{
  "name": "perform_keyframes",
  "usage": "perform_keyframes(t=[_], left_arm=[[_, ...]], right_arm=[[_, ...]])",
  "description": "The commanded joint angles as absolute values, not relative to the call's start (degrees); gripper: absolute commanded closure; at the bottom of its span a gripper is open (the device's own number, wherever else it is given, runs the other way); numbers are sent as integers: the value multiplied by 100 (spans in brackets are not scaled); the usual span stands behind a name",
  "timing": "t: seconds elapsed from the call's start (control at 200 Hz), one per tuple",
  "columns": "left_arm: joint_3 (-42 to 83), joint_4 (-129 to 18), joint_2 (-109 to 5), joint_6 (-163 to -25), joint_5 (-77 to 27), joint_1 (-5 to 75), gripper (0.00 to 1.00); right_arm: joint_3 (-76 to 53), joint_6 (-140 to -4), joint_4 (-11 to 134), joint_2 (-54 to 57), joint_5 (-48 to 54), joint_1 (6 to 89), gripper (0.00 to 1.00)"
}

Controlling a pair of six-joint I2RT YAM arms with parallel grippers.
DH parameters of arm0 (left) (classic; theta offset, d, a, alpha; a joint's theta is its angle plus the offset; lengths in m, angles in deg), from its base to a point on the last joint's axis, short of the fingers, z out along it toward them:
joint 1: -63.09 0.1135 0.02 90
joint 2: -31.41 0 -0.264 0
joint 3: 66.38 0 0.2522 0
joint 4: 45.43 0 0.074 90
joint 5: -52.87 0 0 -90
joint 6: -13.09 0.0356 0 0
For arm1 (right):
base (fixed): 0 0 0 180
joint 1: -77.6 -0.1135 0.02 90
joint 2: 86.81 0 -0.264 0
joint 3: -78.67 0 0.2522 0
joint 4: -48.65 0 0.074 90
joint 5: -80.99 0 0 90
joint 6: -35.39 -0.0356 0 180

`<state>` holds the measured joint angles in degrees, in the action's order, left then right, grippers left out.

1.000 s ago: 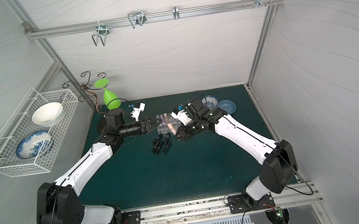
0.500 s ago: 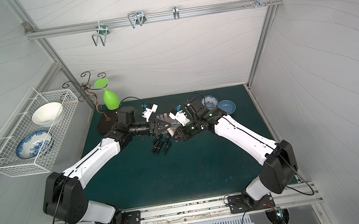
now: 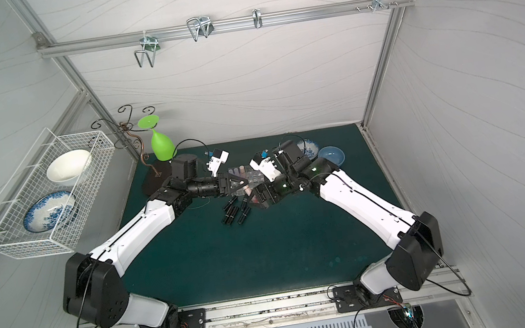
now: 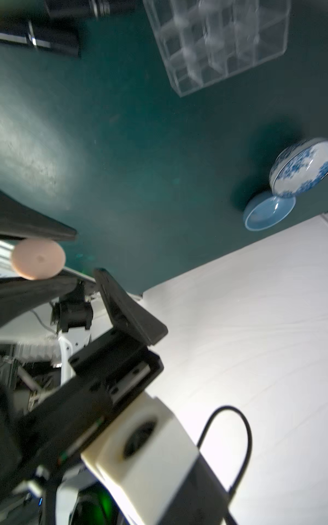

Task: Arrange the lipsticks in the organizer
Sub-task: Pick up the lipstick at the center of the board, then place the lipstick in the storage box.

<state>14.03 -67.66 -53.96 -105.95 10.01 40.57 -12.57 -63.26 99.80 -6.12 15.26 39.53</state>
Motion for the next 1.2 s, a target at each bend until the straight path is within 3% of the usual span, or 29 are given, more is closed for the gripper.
perform_keyframes(t=[0.0,0.455,0.755,1.191], left_arm=[[1999,-7088,-5546,-9758,-377,3978,89],[3063,-6204,-7177,-7836,-3261,3438,89],[3682,-6020,-8070,-7328,-3669,3391,88],[3654,-5783,-8391,-7300,-3770,3391,90]], right_arm=[[-980,-6530,9670,-987,1314,4239,1],[-295,-6862,9215,-1395,1649,5232,1],[-207,-6825,9099,-1238,1806,5290,2],[-110,-6764,9015,-1152,2001,5439,4]])
